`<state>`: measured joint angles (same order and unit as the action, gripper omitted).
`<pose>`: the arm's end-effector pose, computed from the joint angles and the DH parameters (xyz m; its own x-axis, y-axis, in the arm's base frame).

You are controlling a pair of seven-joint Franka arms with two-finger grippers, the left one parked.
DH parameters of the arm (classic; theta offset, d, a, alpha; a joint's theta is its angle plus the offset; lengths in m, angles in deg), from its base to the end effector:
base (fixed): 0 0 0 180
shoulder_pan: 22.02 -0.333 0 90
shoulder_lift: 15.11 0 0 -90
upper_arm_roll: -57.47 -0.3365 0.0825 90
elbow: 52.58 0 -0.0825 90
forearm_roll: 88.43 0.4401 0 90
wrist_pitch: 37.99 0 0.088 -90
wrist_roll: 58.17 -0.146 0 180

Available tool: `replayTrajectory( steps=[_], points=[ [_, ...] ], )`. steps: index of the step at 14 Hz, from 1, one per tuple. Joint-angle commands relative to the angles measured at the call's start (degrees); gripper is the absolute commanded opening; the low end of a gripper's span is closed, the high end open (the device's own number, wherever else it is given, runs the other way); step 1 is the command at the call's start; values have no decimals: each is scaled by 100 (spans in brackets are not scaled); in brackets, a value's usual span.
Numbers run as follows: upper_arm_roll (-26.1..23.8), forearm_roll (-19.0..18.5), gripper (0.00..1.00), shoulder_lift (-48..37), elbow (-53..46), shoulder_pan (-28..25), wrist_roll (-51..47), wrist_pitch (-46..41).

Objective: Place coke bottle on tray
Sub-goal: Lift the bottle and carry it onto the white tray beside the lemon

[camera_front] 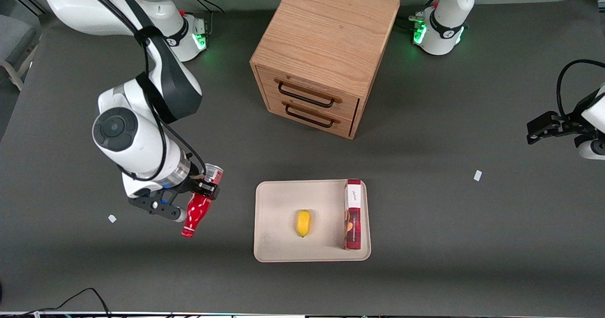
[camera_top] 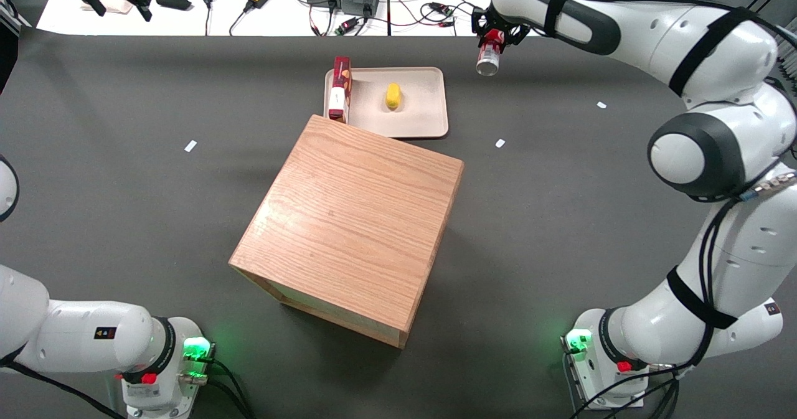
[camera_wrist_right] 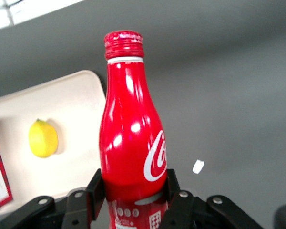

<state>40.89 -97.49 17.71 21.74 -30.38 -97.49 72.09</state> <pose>0.7416 0.2773 0.3920 0.9667 -0.2501 0.0551 -0.2475 -0.9676 -0.0493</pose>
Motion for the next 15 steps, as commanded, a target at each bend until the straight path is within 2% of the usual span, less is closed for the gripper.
replayTrajectory(
  steps=[1, 6, 10, 11, 15],
  points=[
    [-337, -96, 3, 996, -1093, -52, 670, -223],
    [-434, -183, 3, 1947, -1526, -438, 566, -66],
    [-452, -754, 3, 2404, -1517, -579, 557, 513],
    [-443, -798, 10, 2474, -1500, -640, 566, 680],
    [-443, -1054, 20, 2791, -1500, -729, 566, 1138]
  ],
)
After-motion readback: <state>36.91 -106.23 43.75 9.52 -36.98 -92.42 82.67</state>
